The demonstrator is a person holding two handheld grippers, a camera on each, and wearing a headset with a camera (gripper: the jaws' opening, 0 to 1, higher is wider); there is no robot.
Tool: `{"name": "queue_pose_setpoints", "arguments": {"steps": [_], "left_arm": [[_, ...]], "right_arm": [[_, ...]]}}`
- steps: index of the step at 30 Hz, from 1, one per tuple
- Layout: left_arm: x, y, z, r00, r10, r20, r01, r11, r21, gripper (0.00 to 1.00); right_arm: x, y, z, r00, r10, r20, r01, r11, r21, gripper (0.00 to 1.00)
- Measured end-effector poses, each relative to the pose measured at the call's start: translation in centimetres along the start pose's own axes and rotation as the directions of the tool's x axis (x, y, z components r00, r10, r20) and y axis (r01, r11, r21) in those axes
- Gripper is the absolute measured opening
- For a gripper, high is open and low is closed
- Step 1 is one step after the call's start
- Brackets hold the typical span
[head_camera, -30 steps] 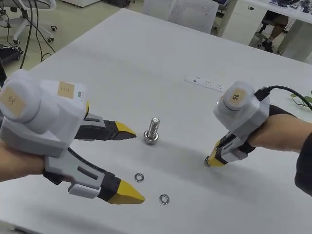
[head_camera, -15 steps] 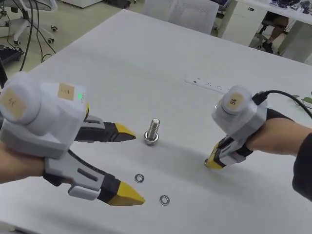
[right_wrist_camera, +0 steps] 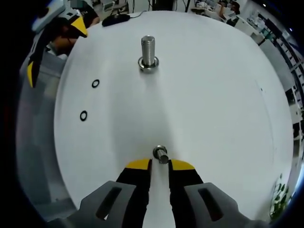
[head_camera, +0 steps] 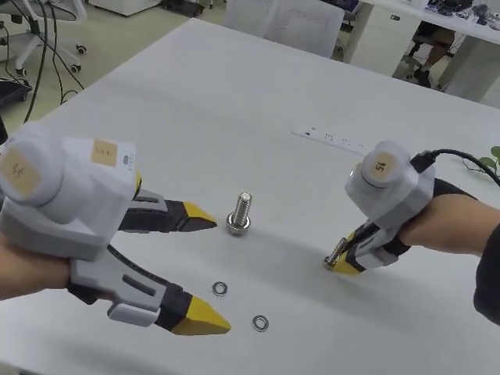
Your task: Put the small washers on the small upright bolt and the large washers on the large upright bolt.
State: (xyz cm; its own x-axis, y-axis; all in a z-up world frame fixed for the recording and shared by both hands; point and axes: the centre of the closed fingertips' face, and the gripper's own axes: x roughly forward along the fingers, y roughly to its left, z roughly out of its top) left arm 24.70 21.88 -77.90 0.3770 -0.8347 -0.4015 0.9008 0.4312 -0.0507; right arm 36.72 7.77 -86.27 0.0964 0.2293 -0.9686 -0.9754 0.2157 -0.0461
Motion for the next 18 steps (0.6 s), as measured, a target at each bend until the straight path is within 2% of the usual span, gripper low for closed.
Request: {"name": "queue_pose_setpoints", "arguments": {"steps": [6, 11, 16, 18], "left_arm": [[0.0, 0.0, 0.0, 1.0000, -0.002, 0.002, 0.002, 1.000, 0.002, 0.73], [-0.1, 0.0, 0.1, 1.0000, -0.001, 0.003, 0.001, 1.000, 0.005, 0.73], [-0.1, -0.1, 0.0, 1.0000, 0.000, 0.002, 0.000, 1.000, 0.005, 0.73], [-0.1, -0.2, 0.0, 1.0000, 0.000, 0.005, 0.000, 1.000, 0.005, 0.73]], "right_arm": [[-0.4, 0.3, -0.9, 1.0000, -0.003, -0.004, 0.003, 1.000, 0.009, 0.16], [-0.7, 1.9, -1.2, 0.9999, 0.002, -0.010, -0.002, 1.000, 0.003, 0.16], [-0.9, 2.9, -0.8, 0.9999, 0.015, -0.004, -0.015, 1.000, -0.009, 0.16], [-0.9, 3.7, -0.6, 0.9997, 0.023, 0.000, -0.023, 1.000, -0.020, 0.16]]}}
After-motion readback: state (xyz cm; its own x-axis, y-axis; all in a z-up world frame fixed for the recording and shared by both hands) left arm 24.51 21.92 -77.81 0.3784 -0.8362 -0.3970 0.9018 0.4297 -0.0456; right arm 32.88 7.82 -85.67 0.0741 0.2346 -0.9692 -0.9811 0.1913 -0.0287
